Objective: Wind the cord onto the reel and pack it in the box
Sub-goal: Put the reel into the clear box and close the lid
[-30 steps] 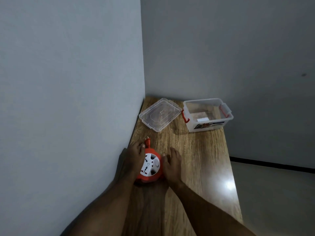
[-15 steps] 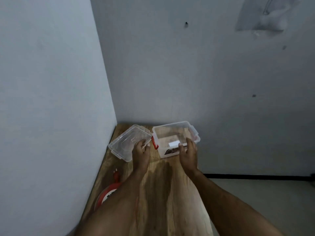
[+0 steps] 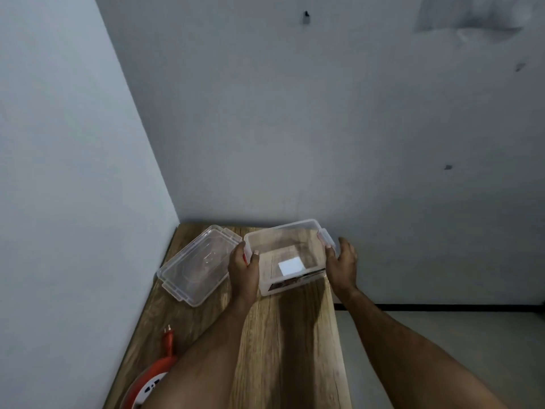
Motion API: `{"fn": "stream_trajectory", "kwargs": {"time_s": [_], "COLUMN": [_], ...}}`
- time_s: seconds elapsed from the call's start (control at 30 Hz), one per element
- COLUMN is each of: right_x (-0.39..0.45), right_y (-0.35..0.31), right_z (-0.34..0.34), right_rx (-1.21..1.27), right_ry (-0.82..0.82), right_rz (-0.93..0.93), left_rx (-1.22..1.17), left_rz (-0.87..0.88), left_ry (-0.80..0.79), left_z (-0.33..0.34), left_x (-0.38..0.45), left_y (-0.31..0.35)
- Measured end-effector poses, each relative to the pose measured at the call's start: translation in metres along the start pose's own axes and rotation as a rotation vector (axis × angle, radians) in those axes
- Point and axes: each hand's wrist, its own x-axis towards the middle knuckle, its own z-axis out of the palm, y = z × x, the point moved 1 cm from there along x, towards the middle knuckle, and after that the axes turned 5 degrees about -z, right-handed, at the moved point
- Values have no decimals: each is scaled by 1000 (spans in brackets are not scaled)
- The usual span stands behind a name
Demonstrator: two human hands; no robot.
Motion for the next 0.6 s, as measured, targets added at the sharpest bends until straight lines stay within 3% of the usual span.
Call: {"fn": "stream_trajectory", "kwargs": {"time_s": [0.37, 0.6], "right_x": [15, 2], "right_y": [27, 33], "right_z": [28, 33], "right_rx": [100, 109], "right_ry": [49, 87], "right_rz": [99, 107], "left_rx": [-35, -12], "left_rz": [-62, -72], "left_ry": [-96, -72], "left_z": [19, 21], "left_x": [31, 28], "left_y": [-16, -7]}}
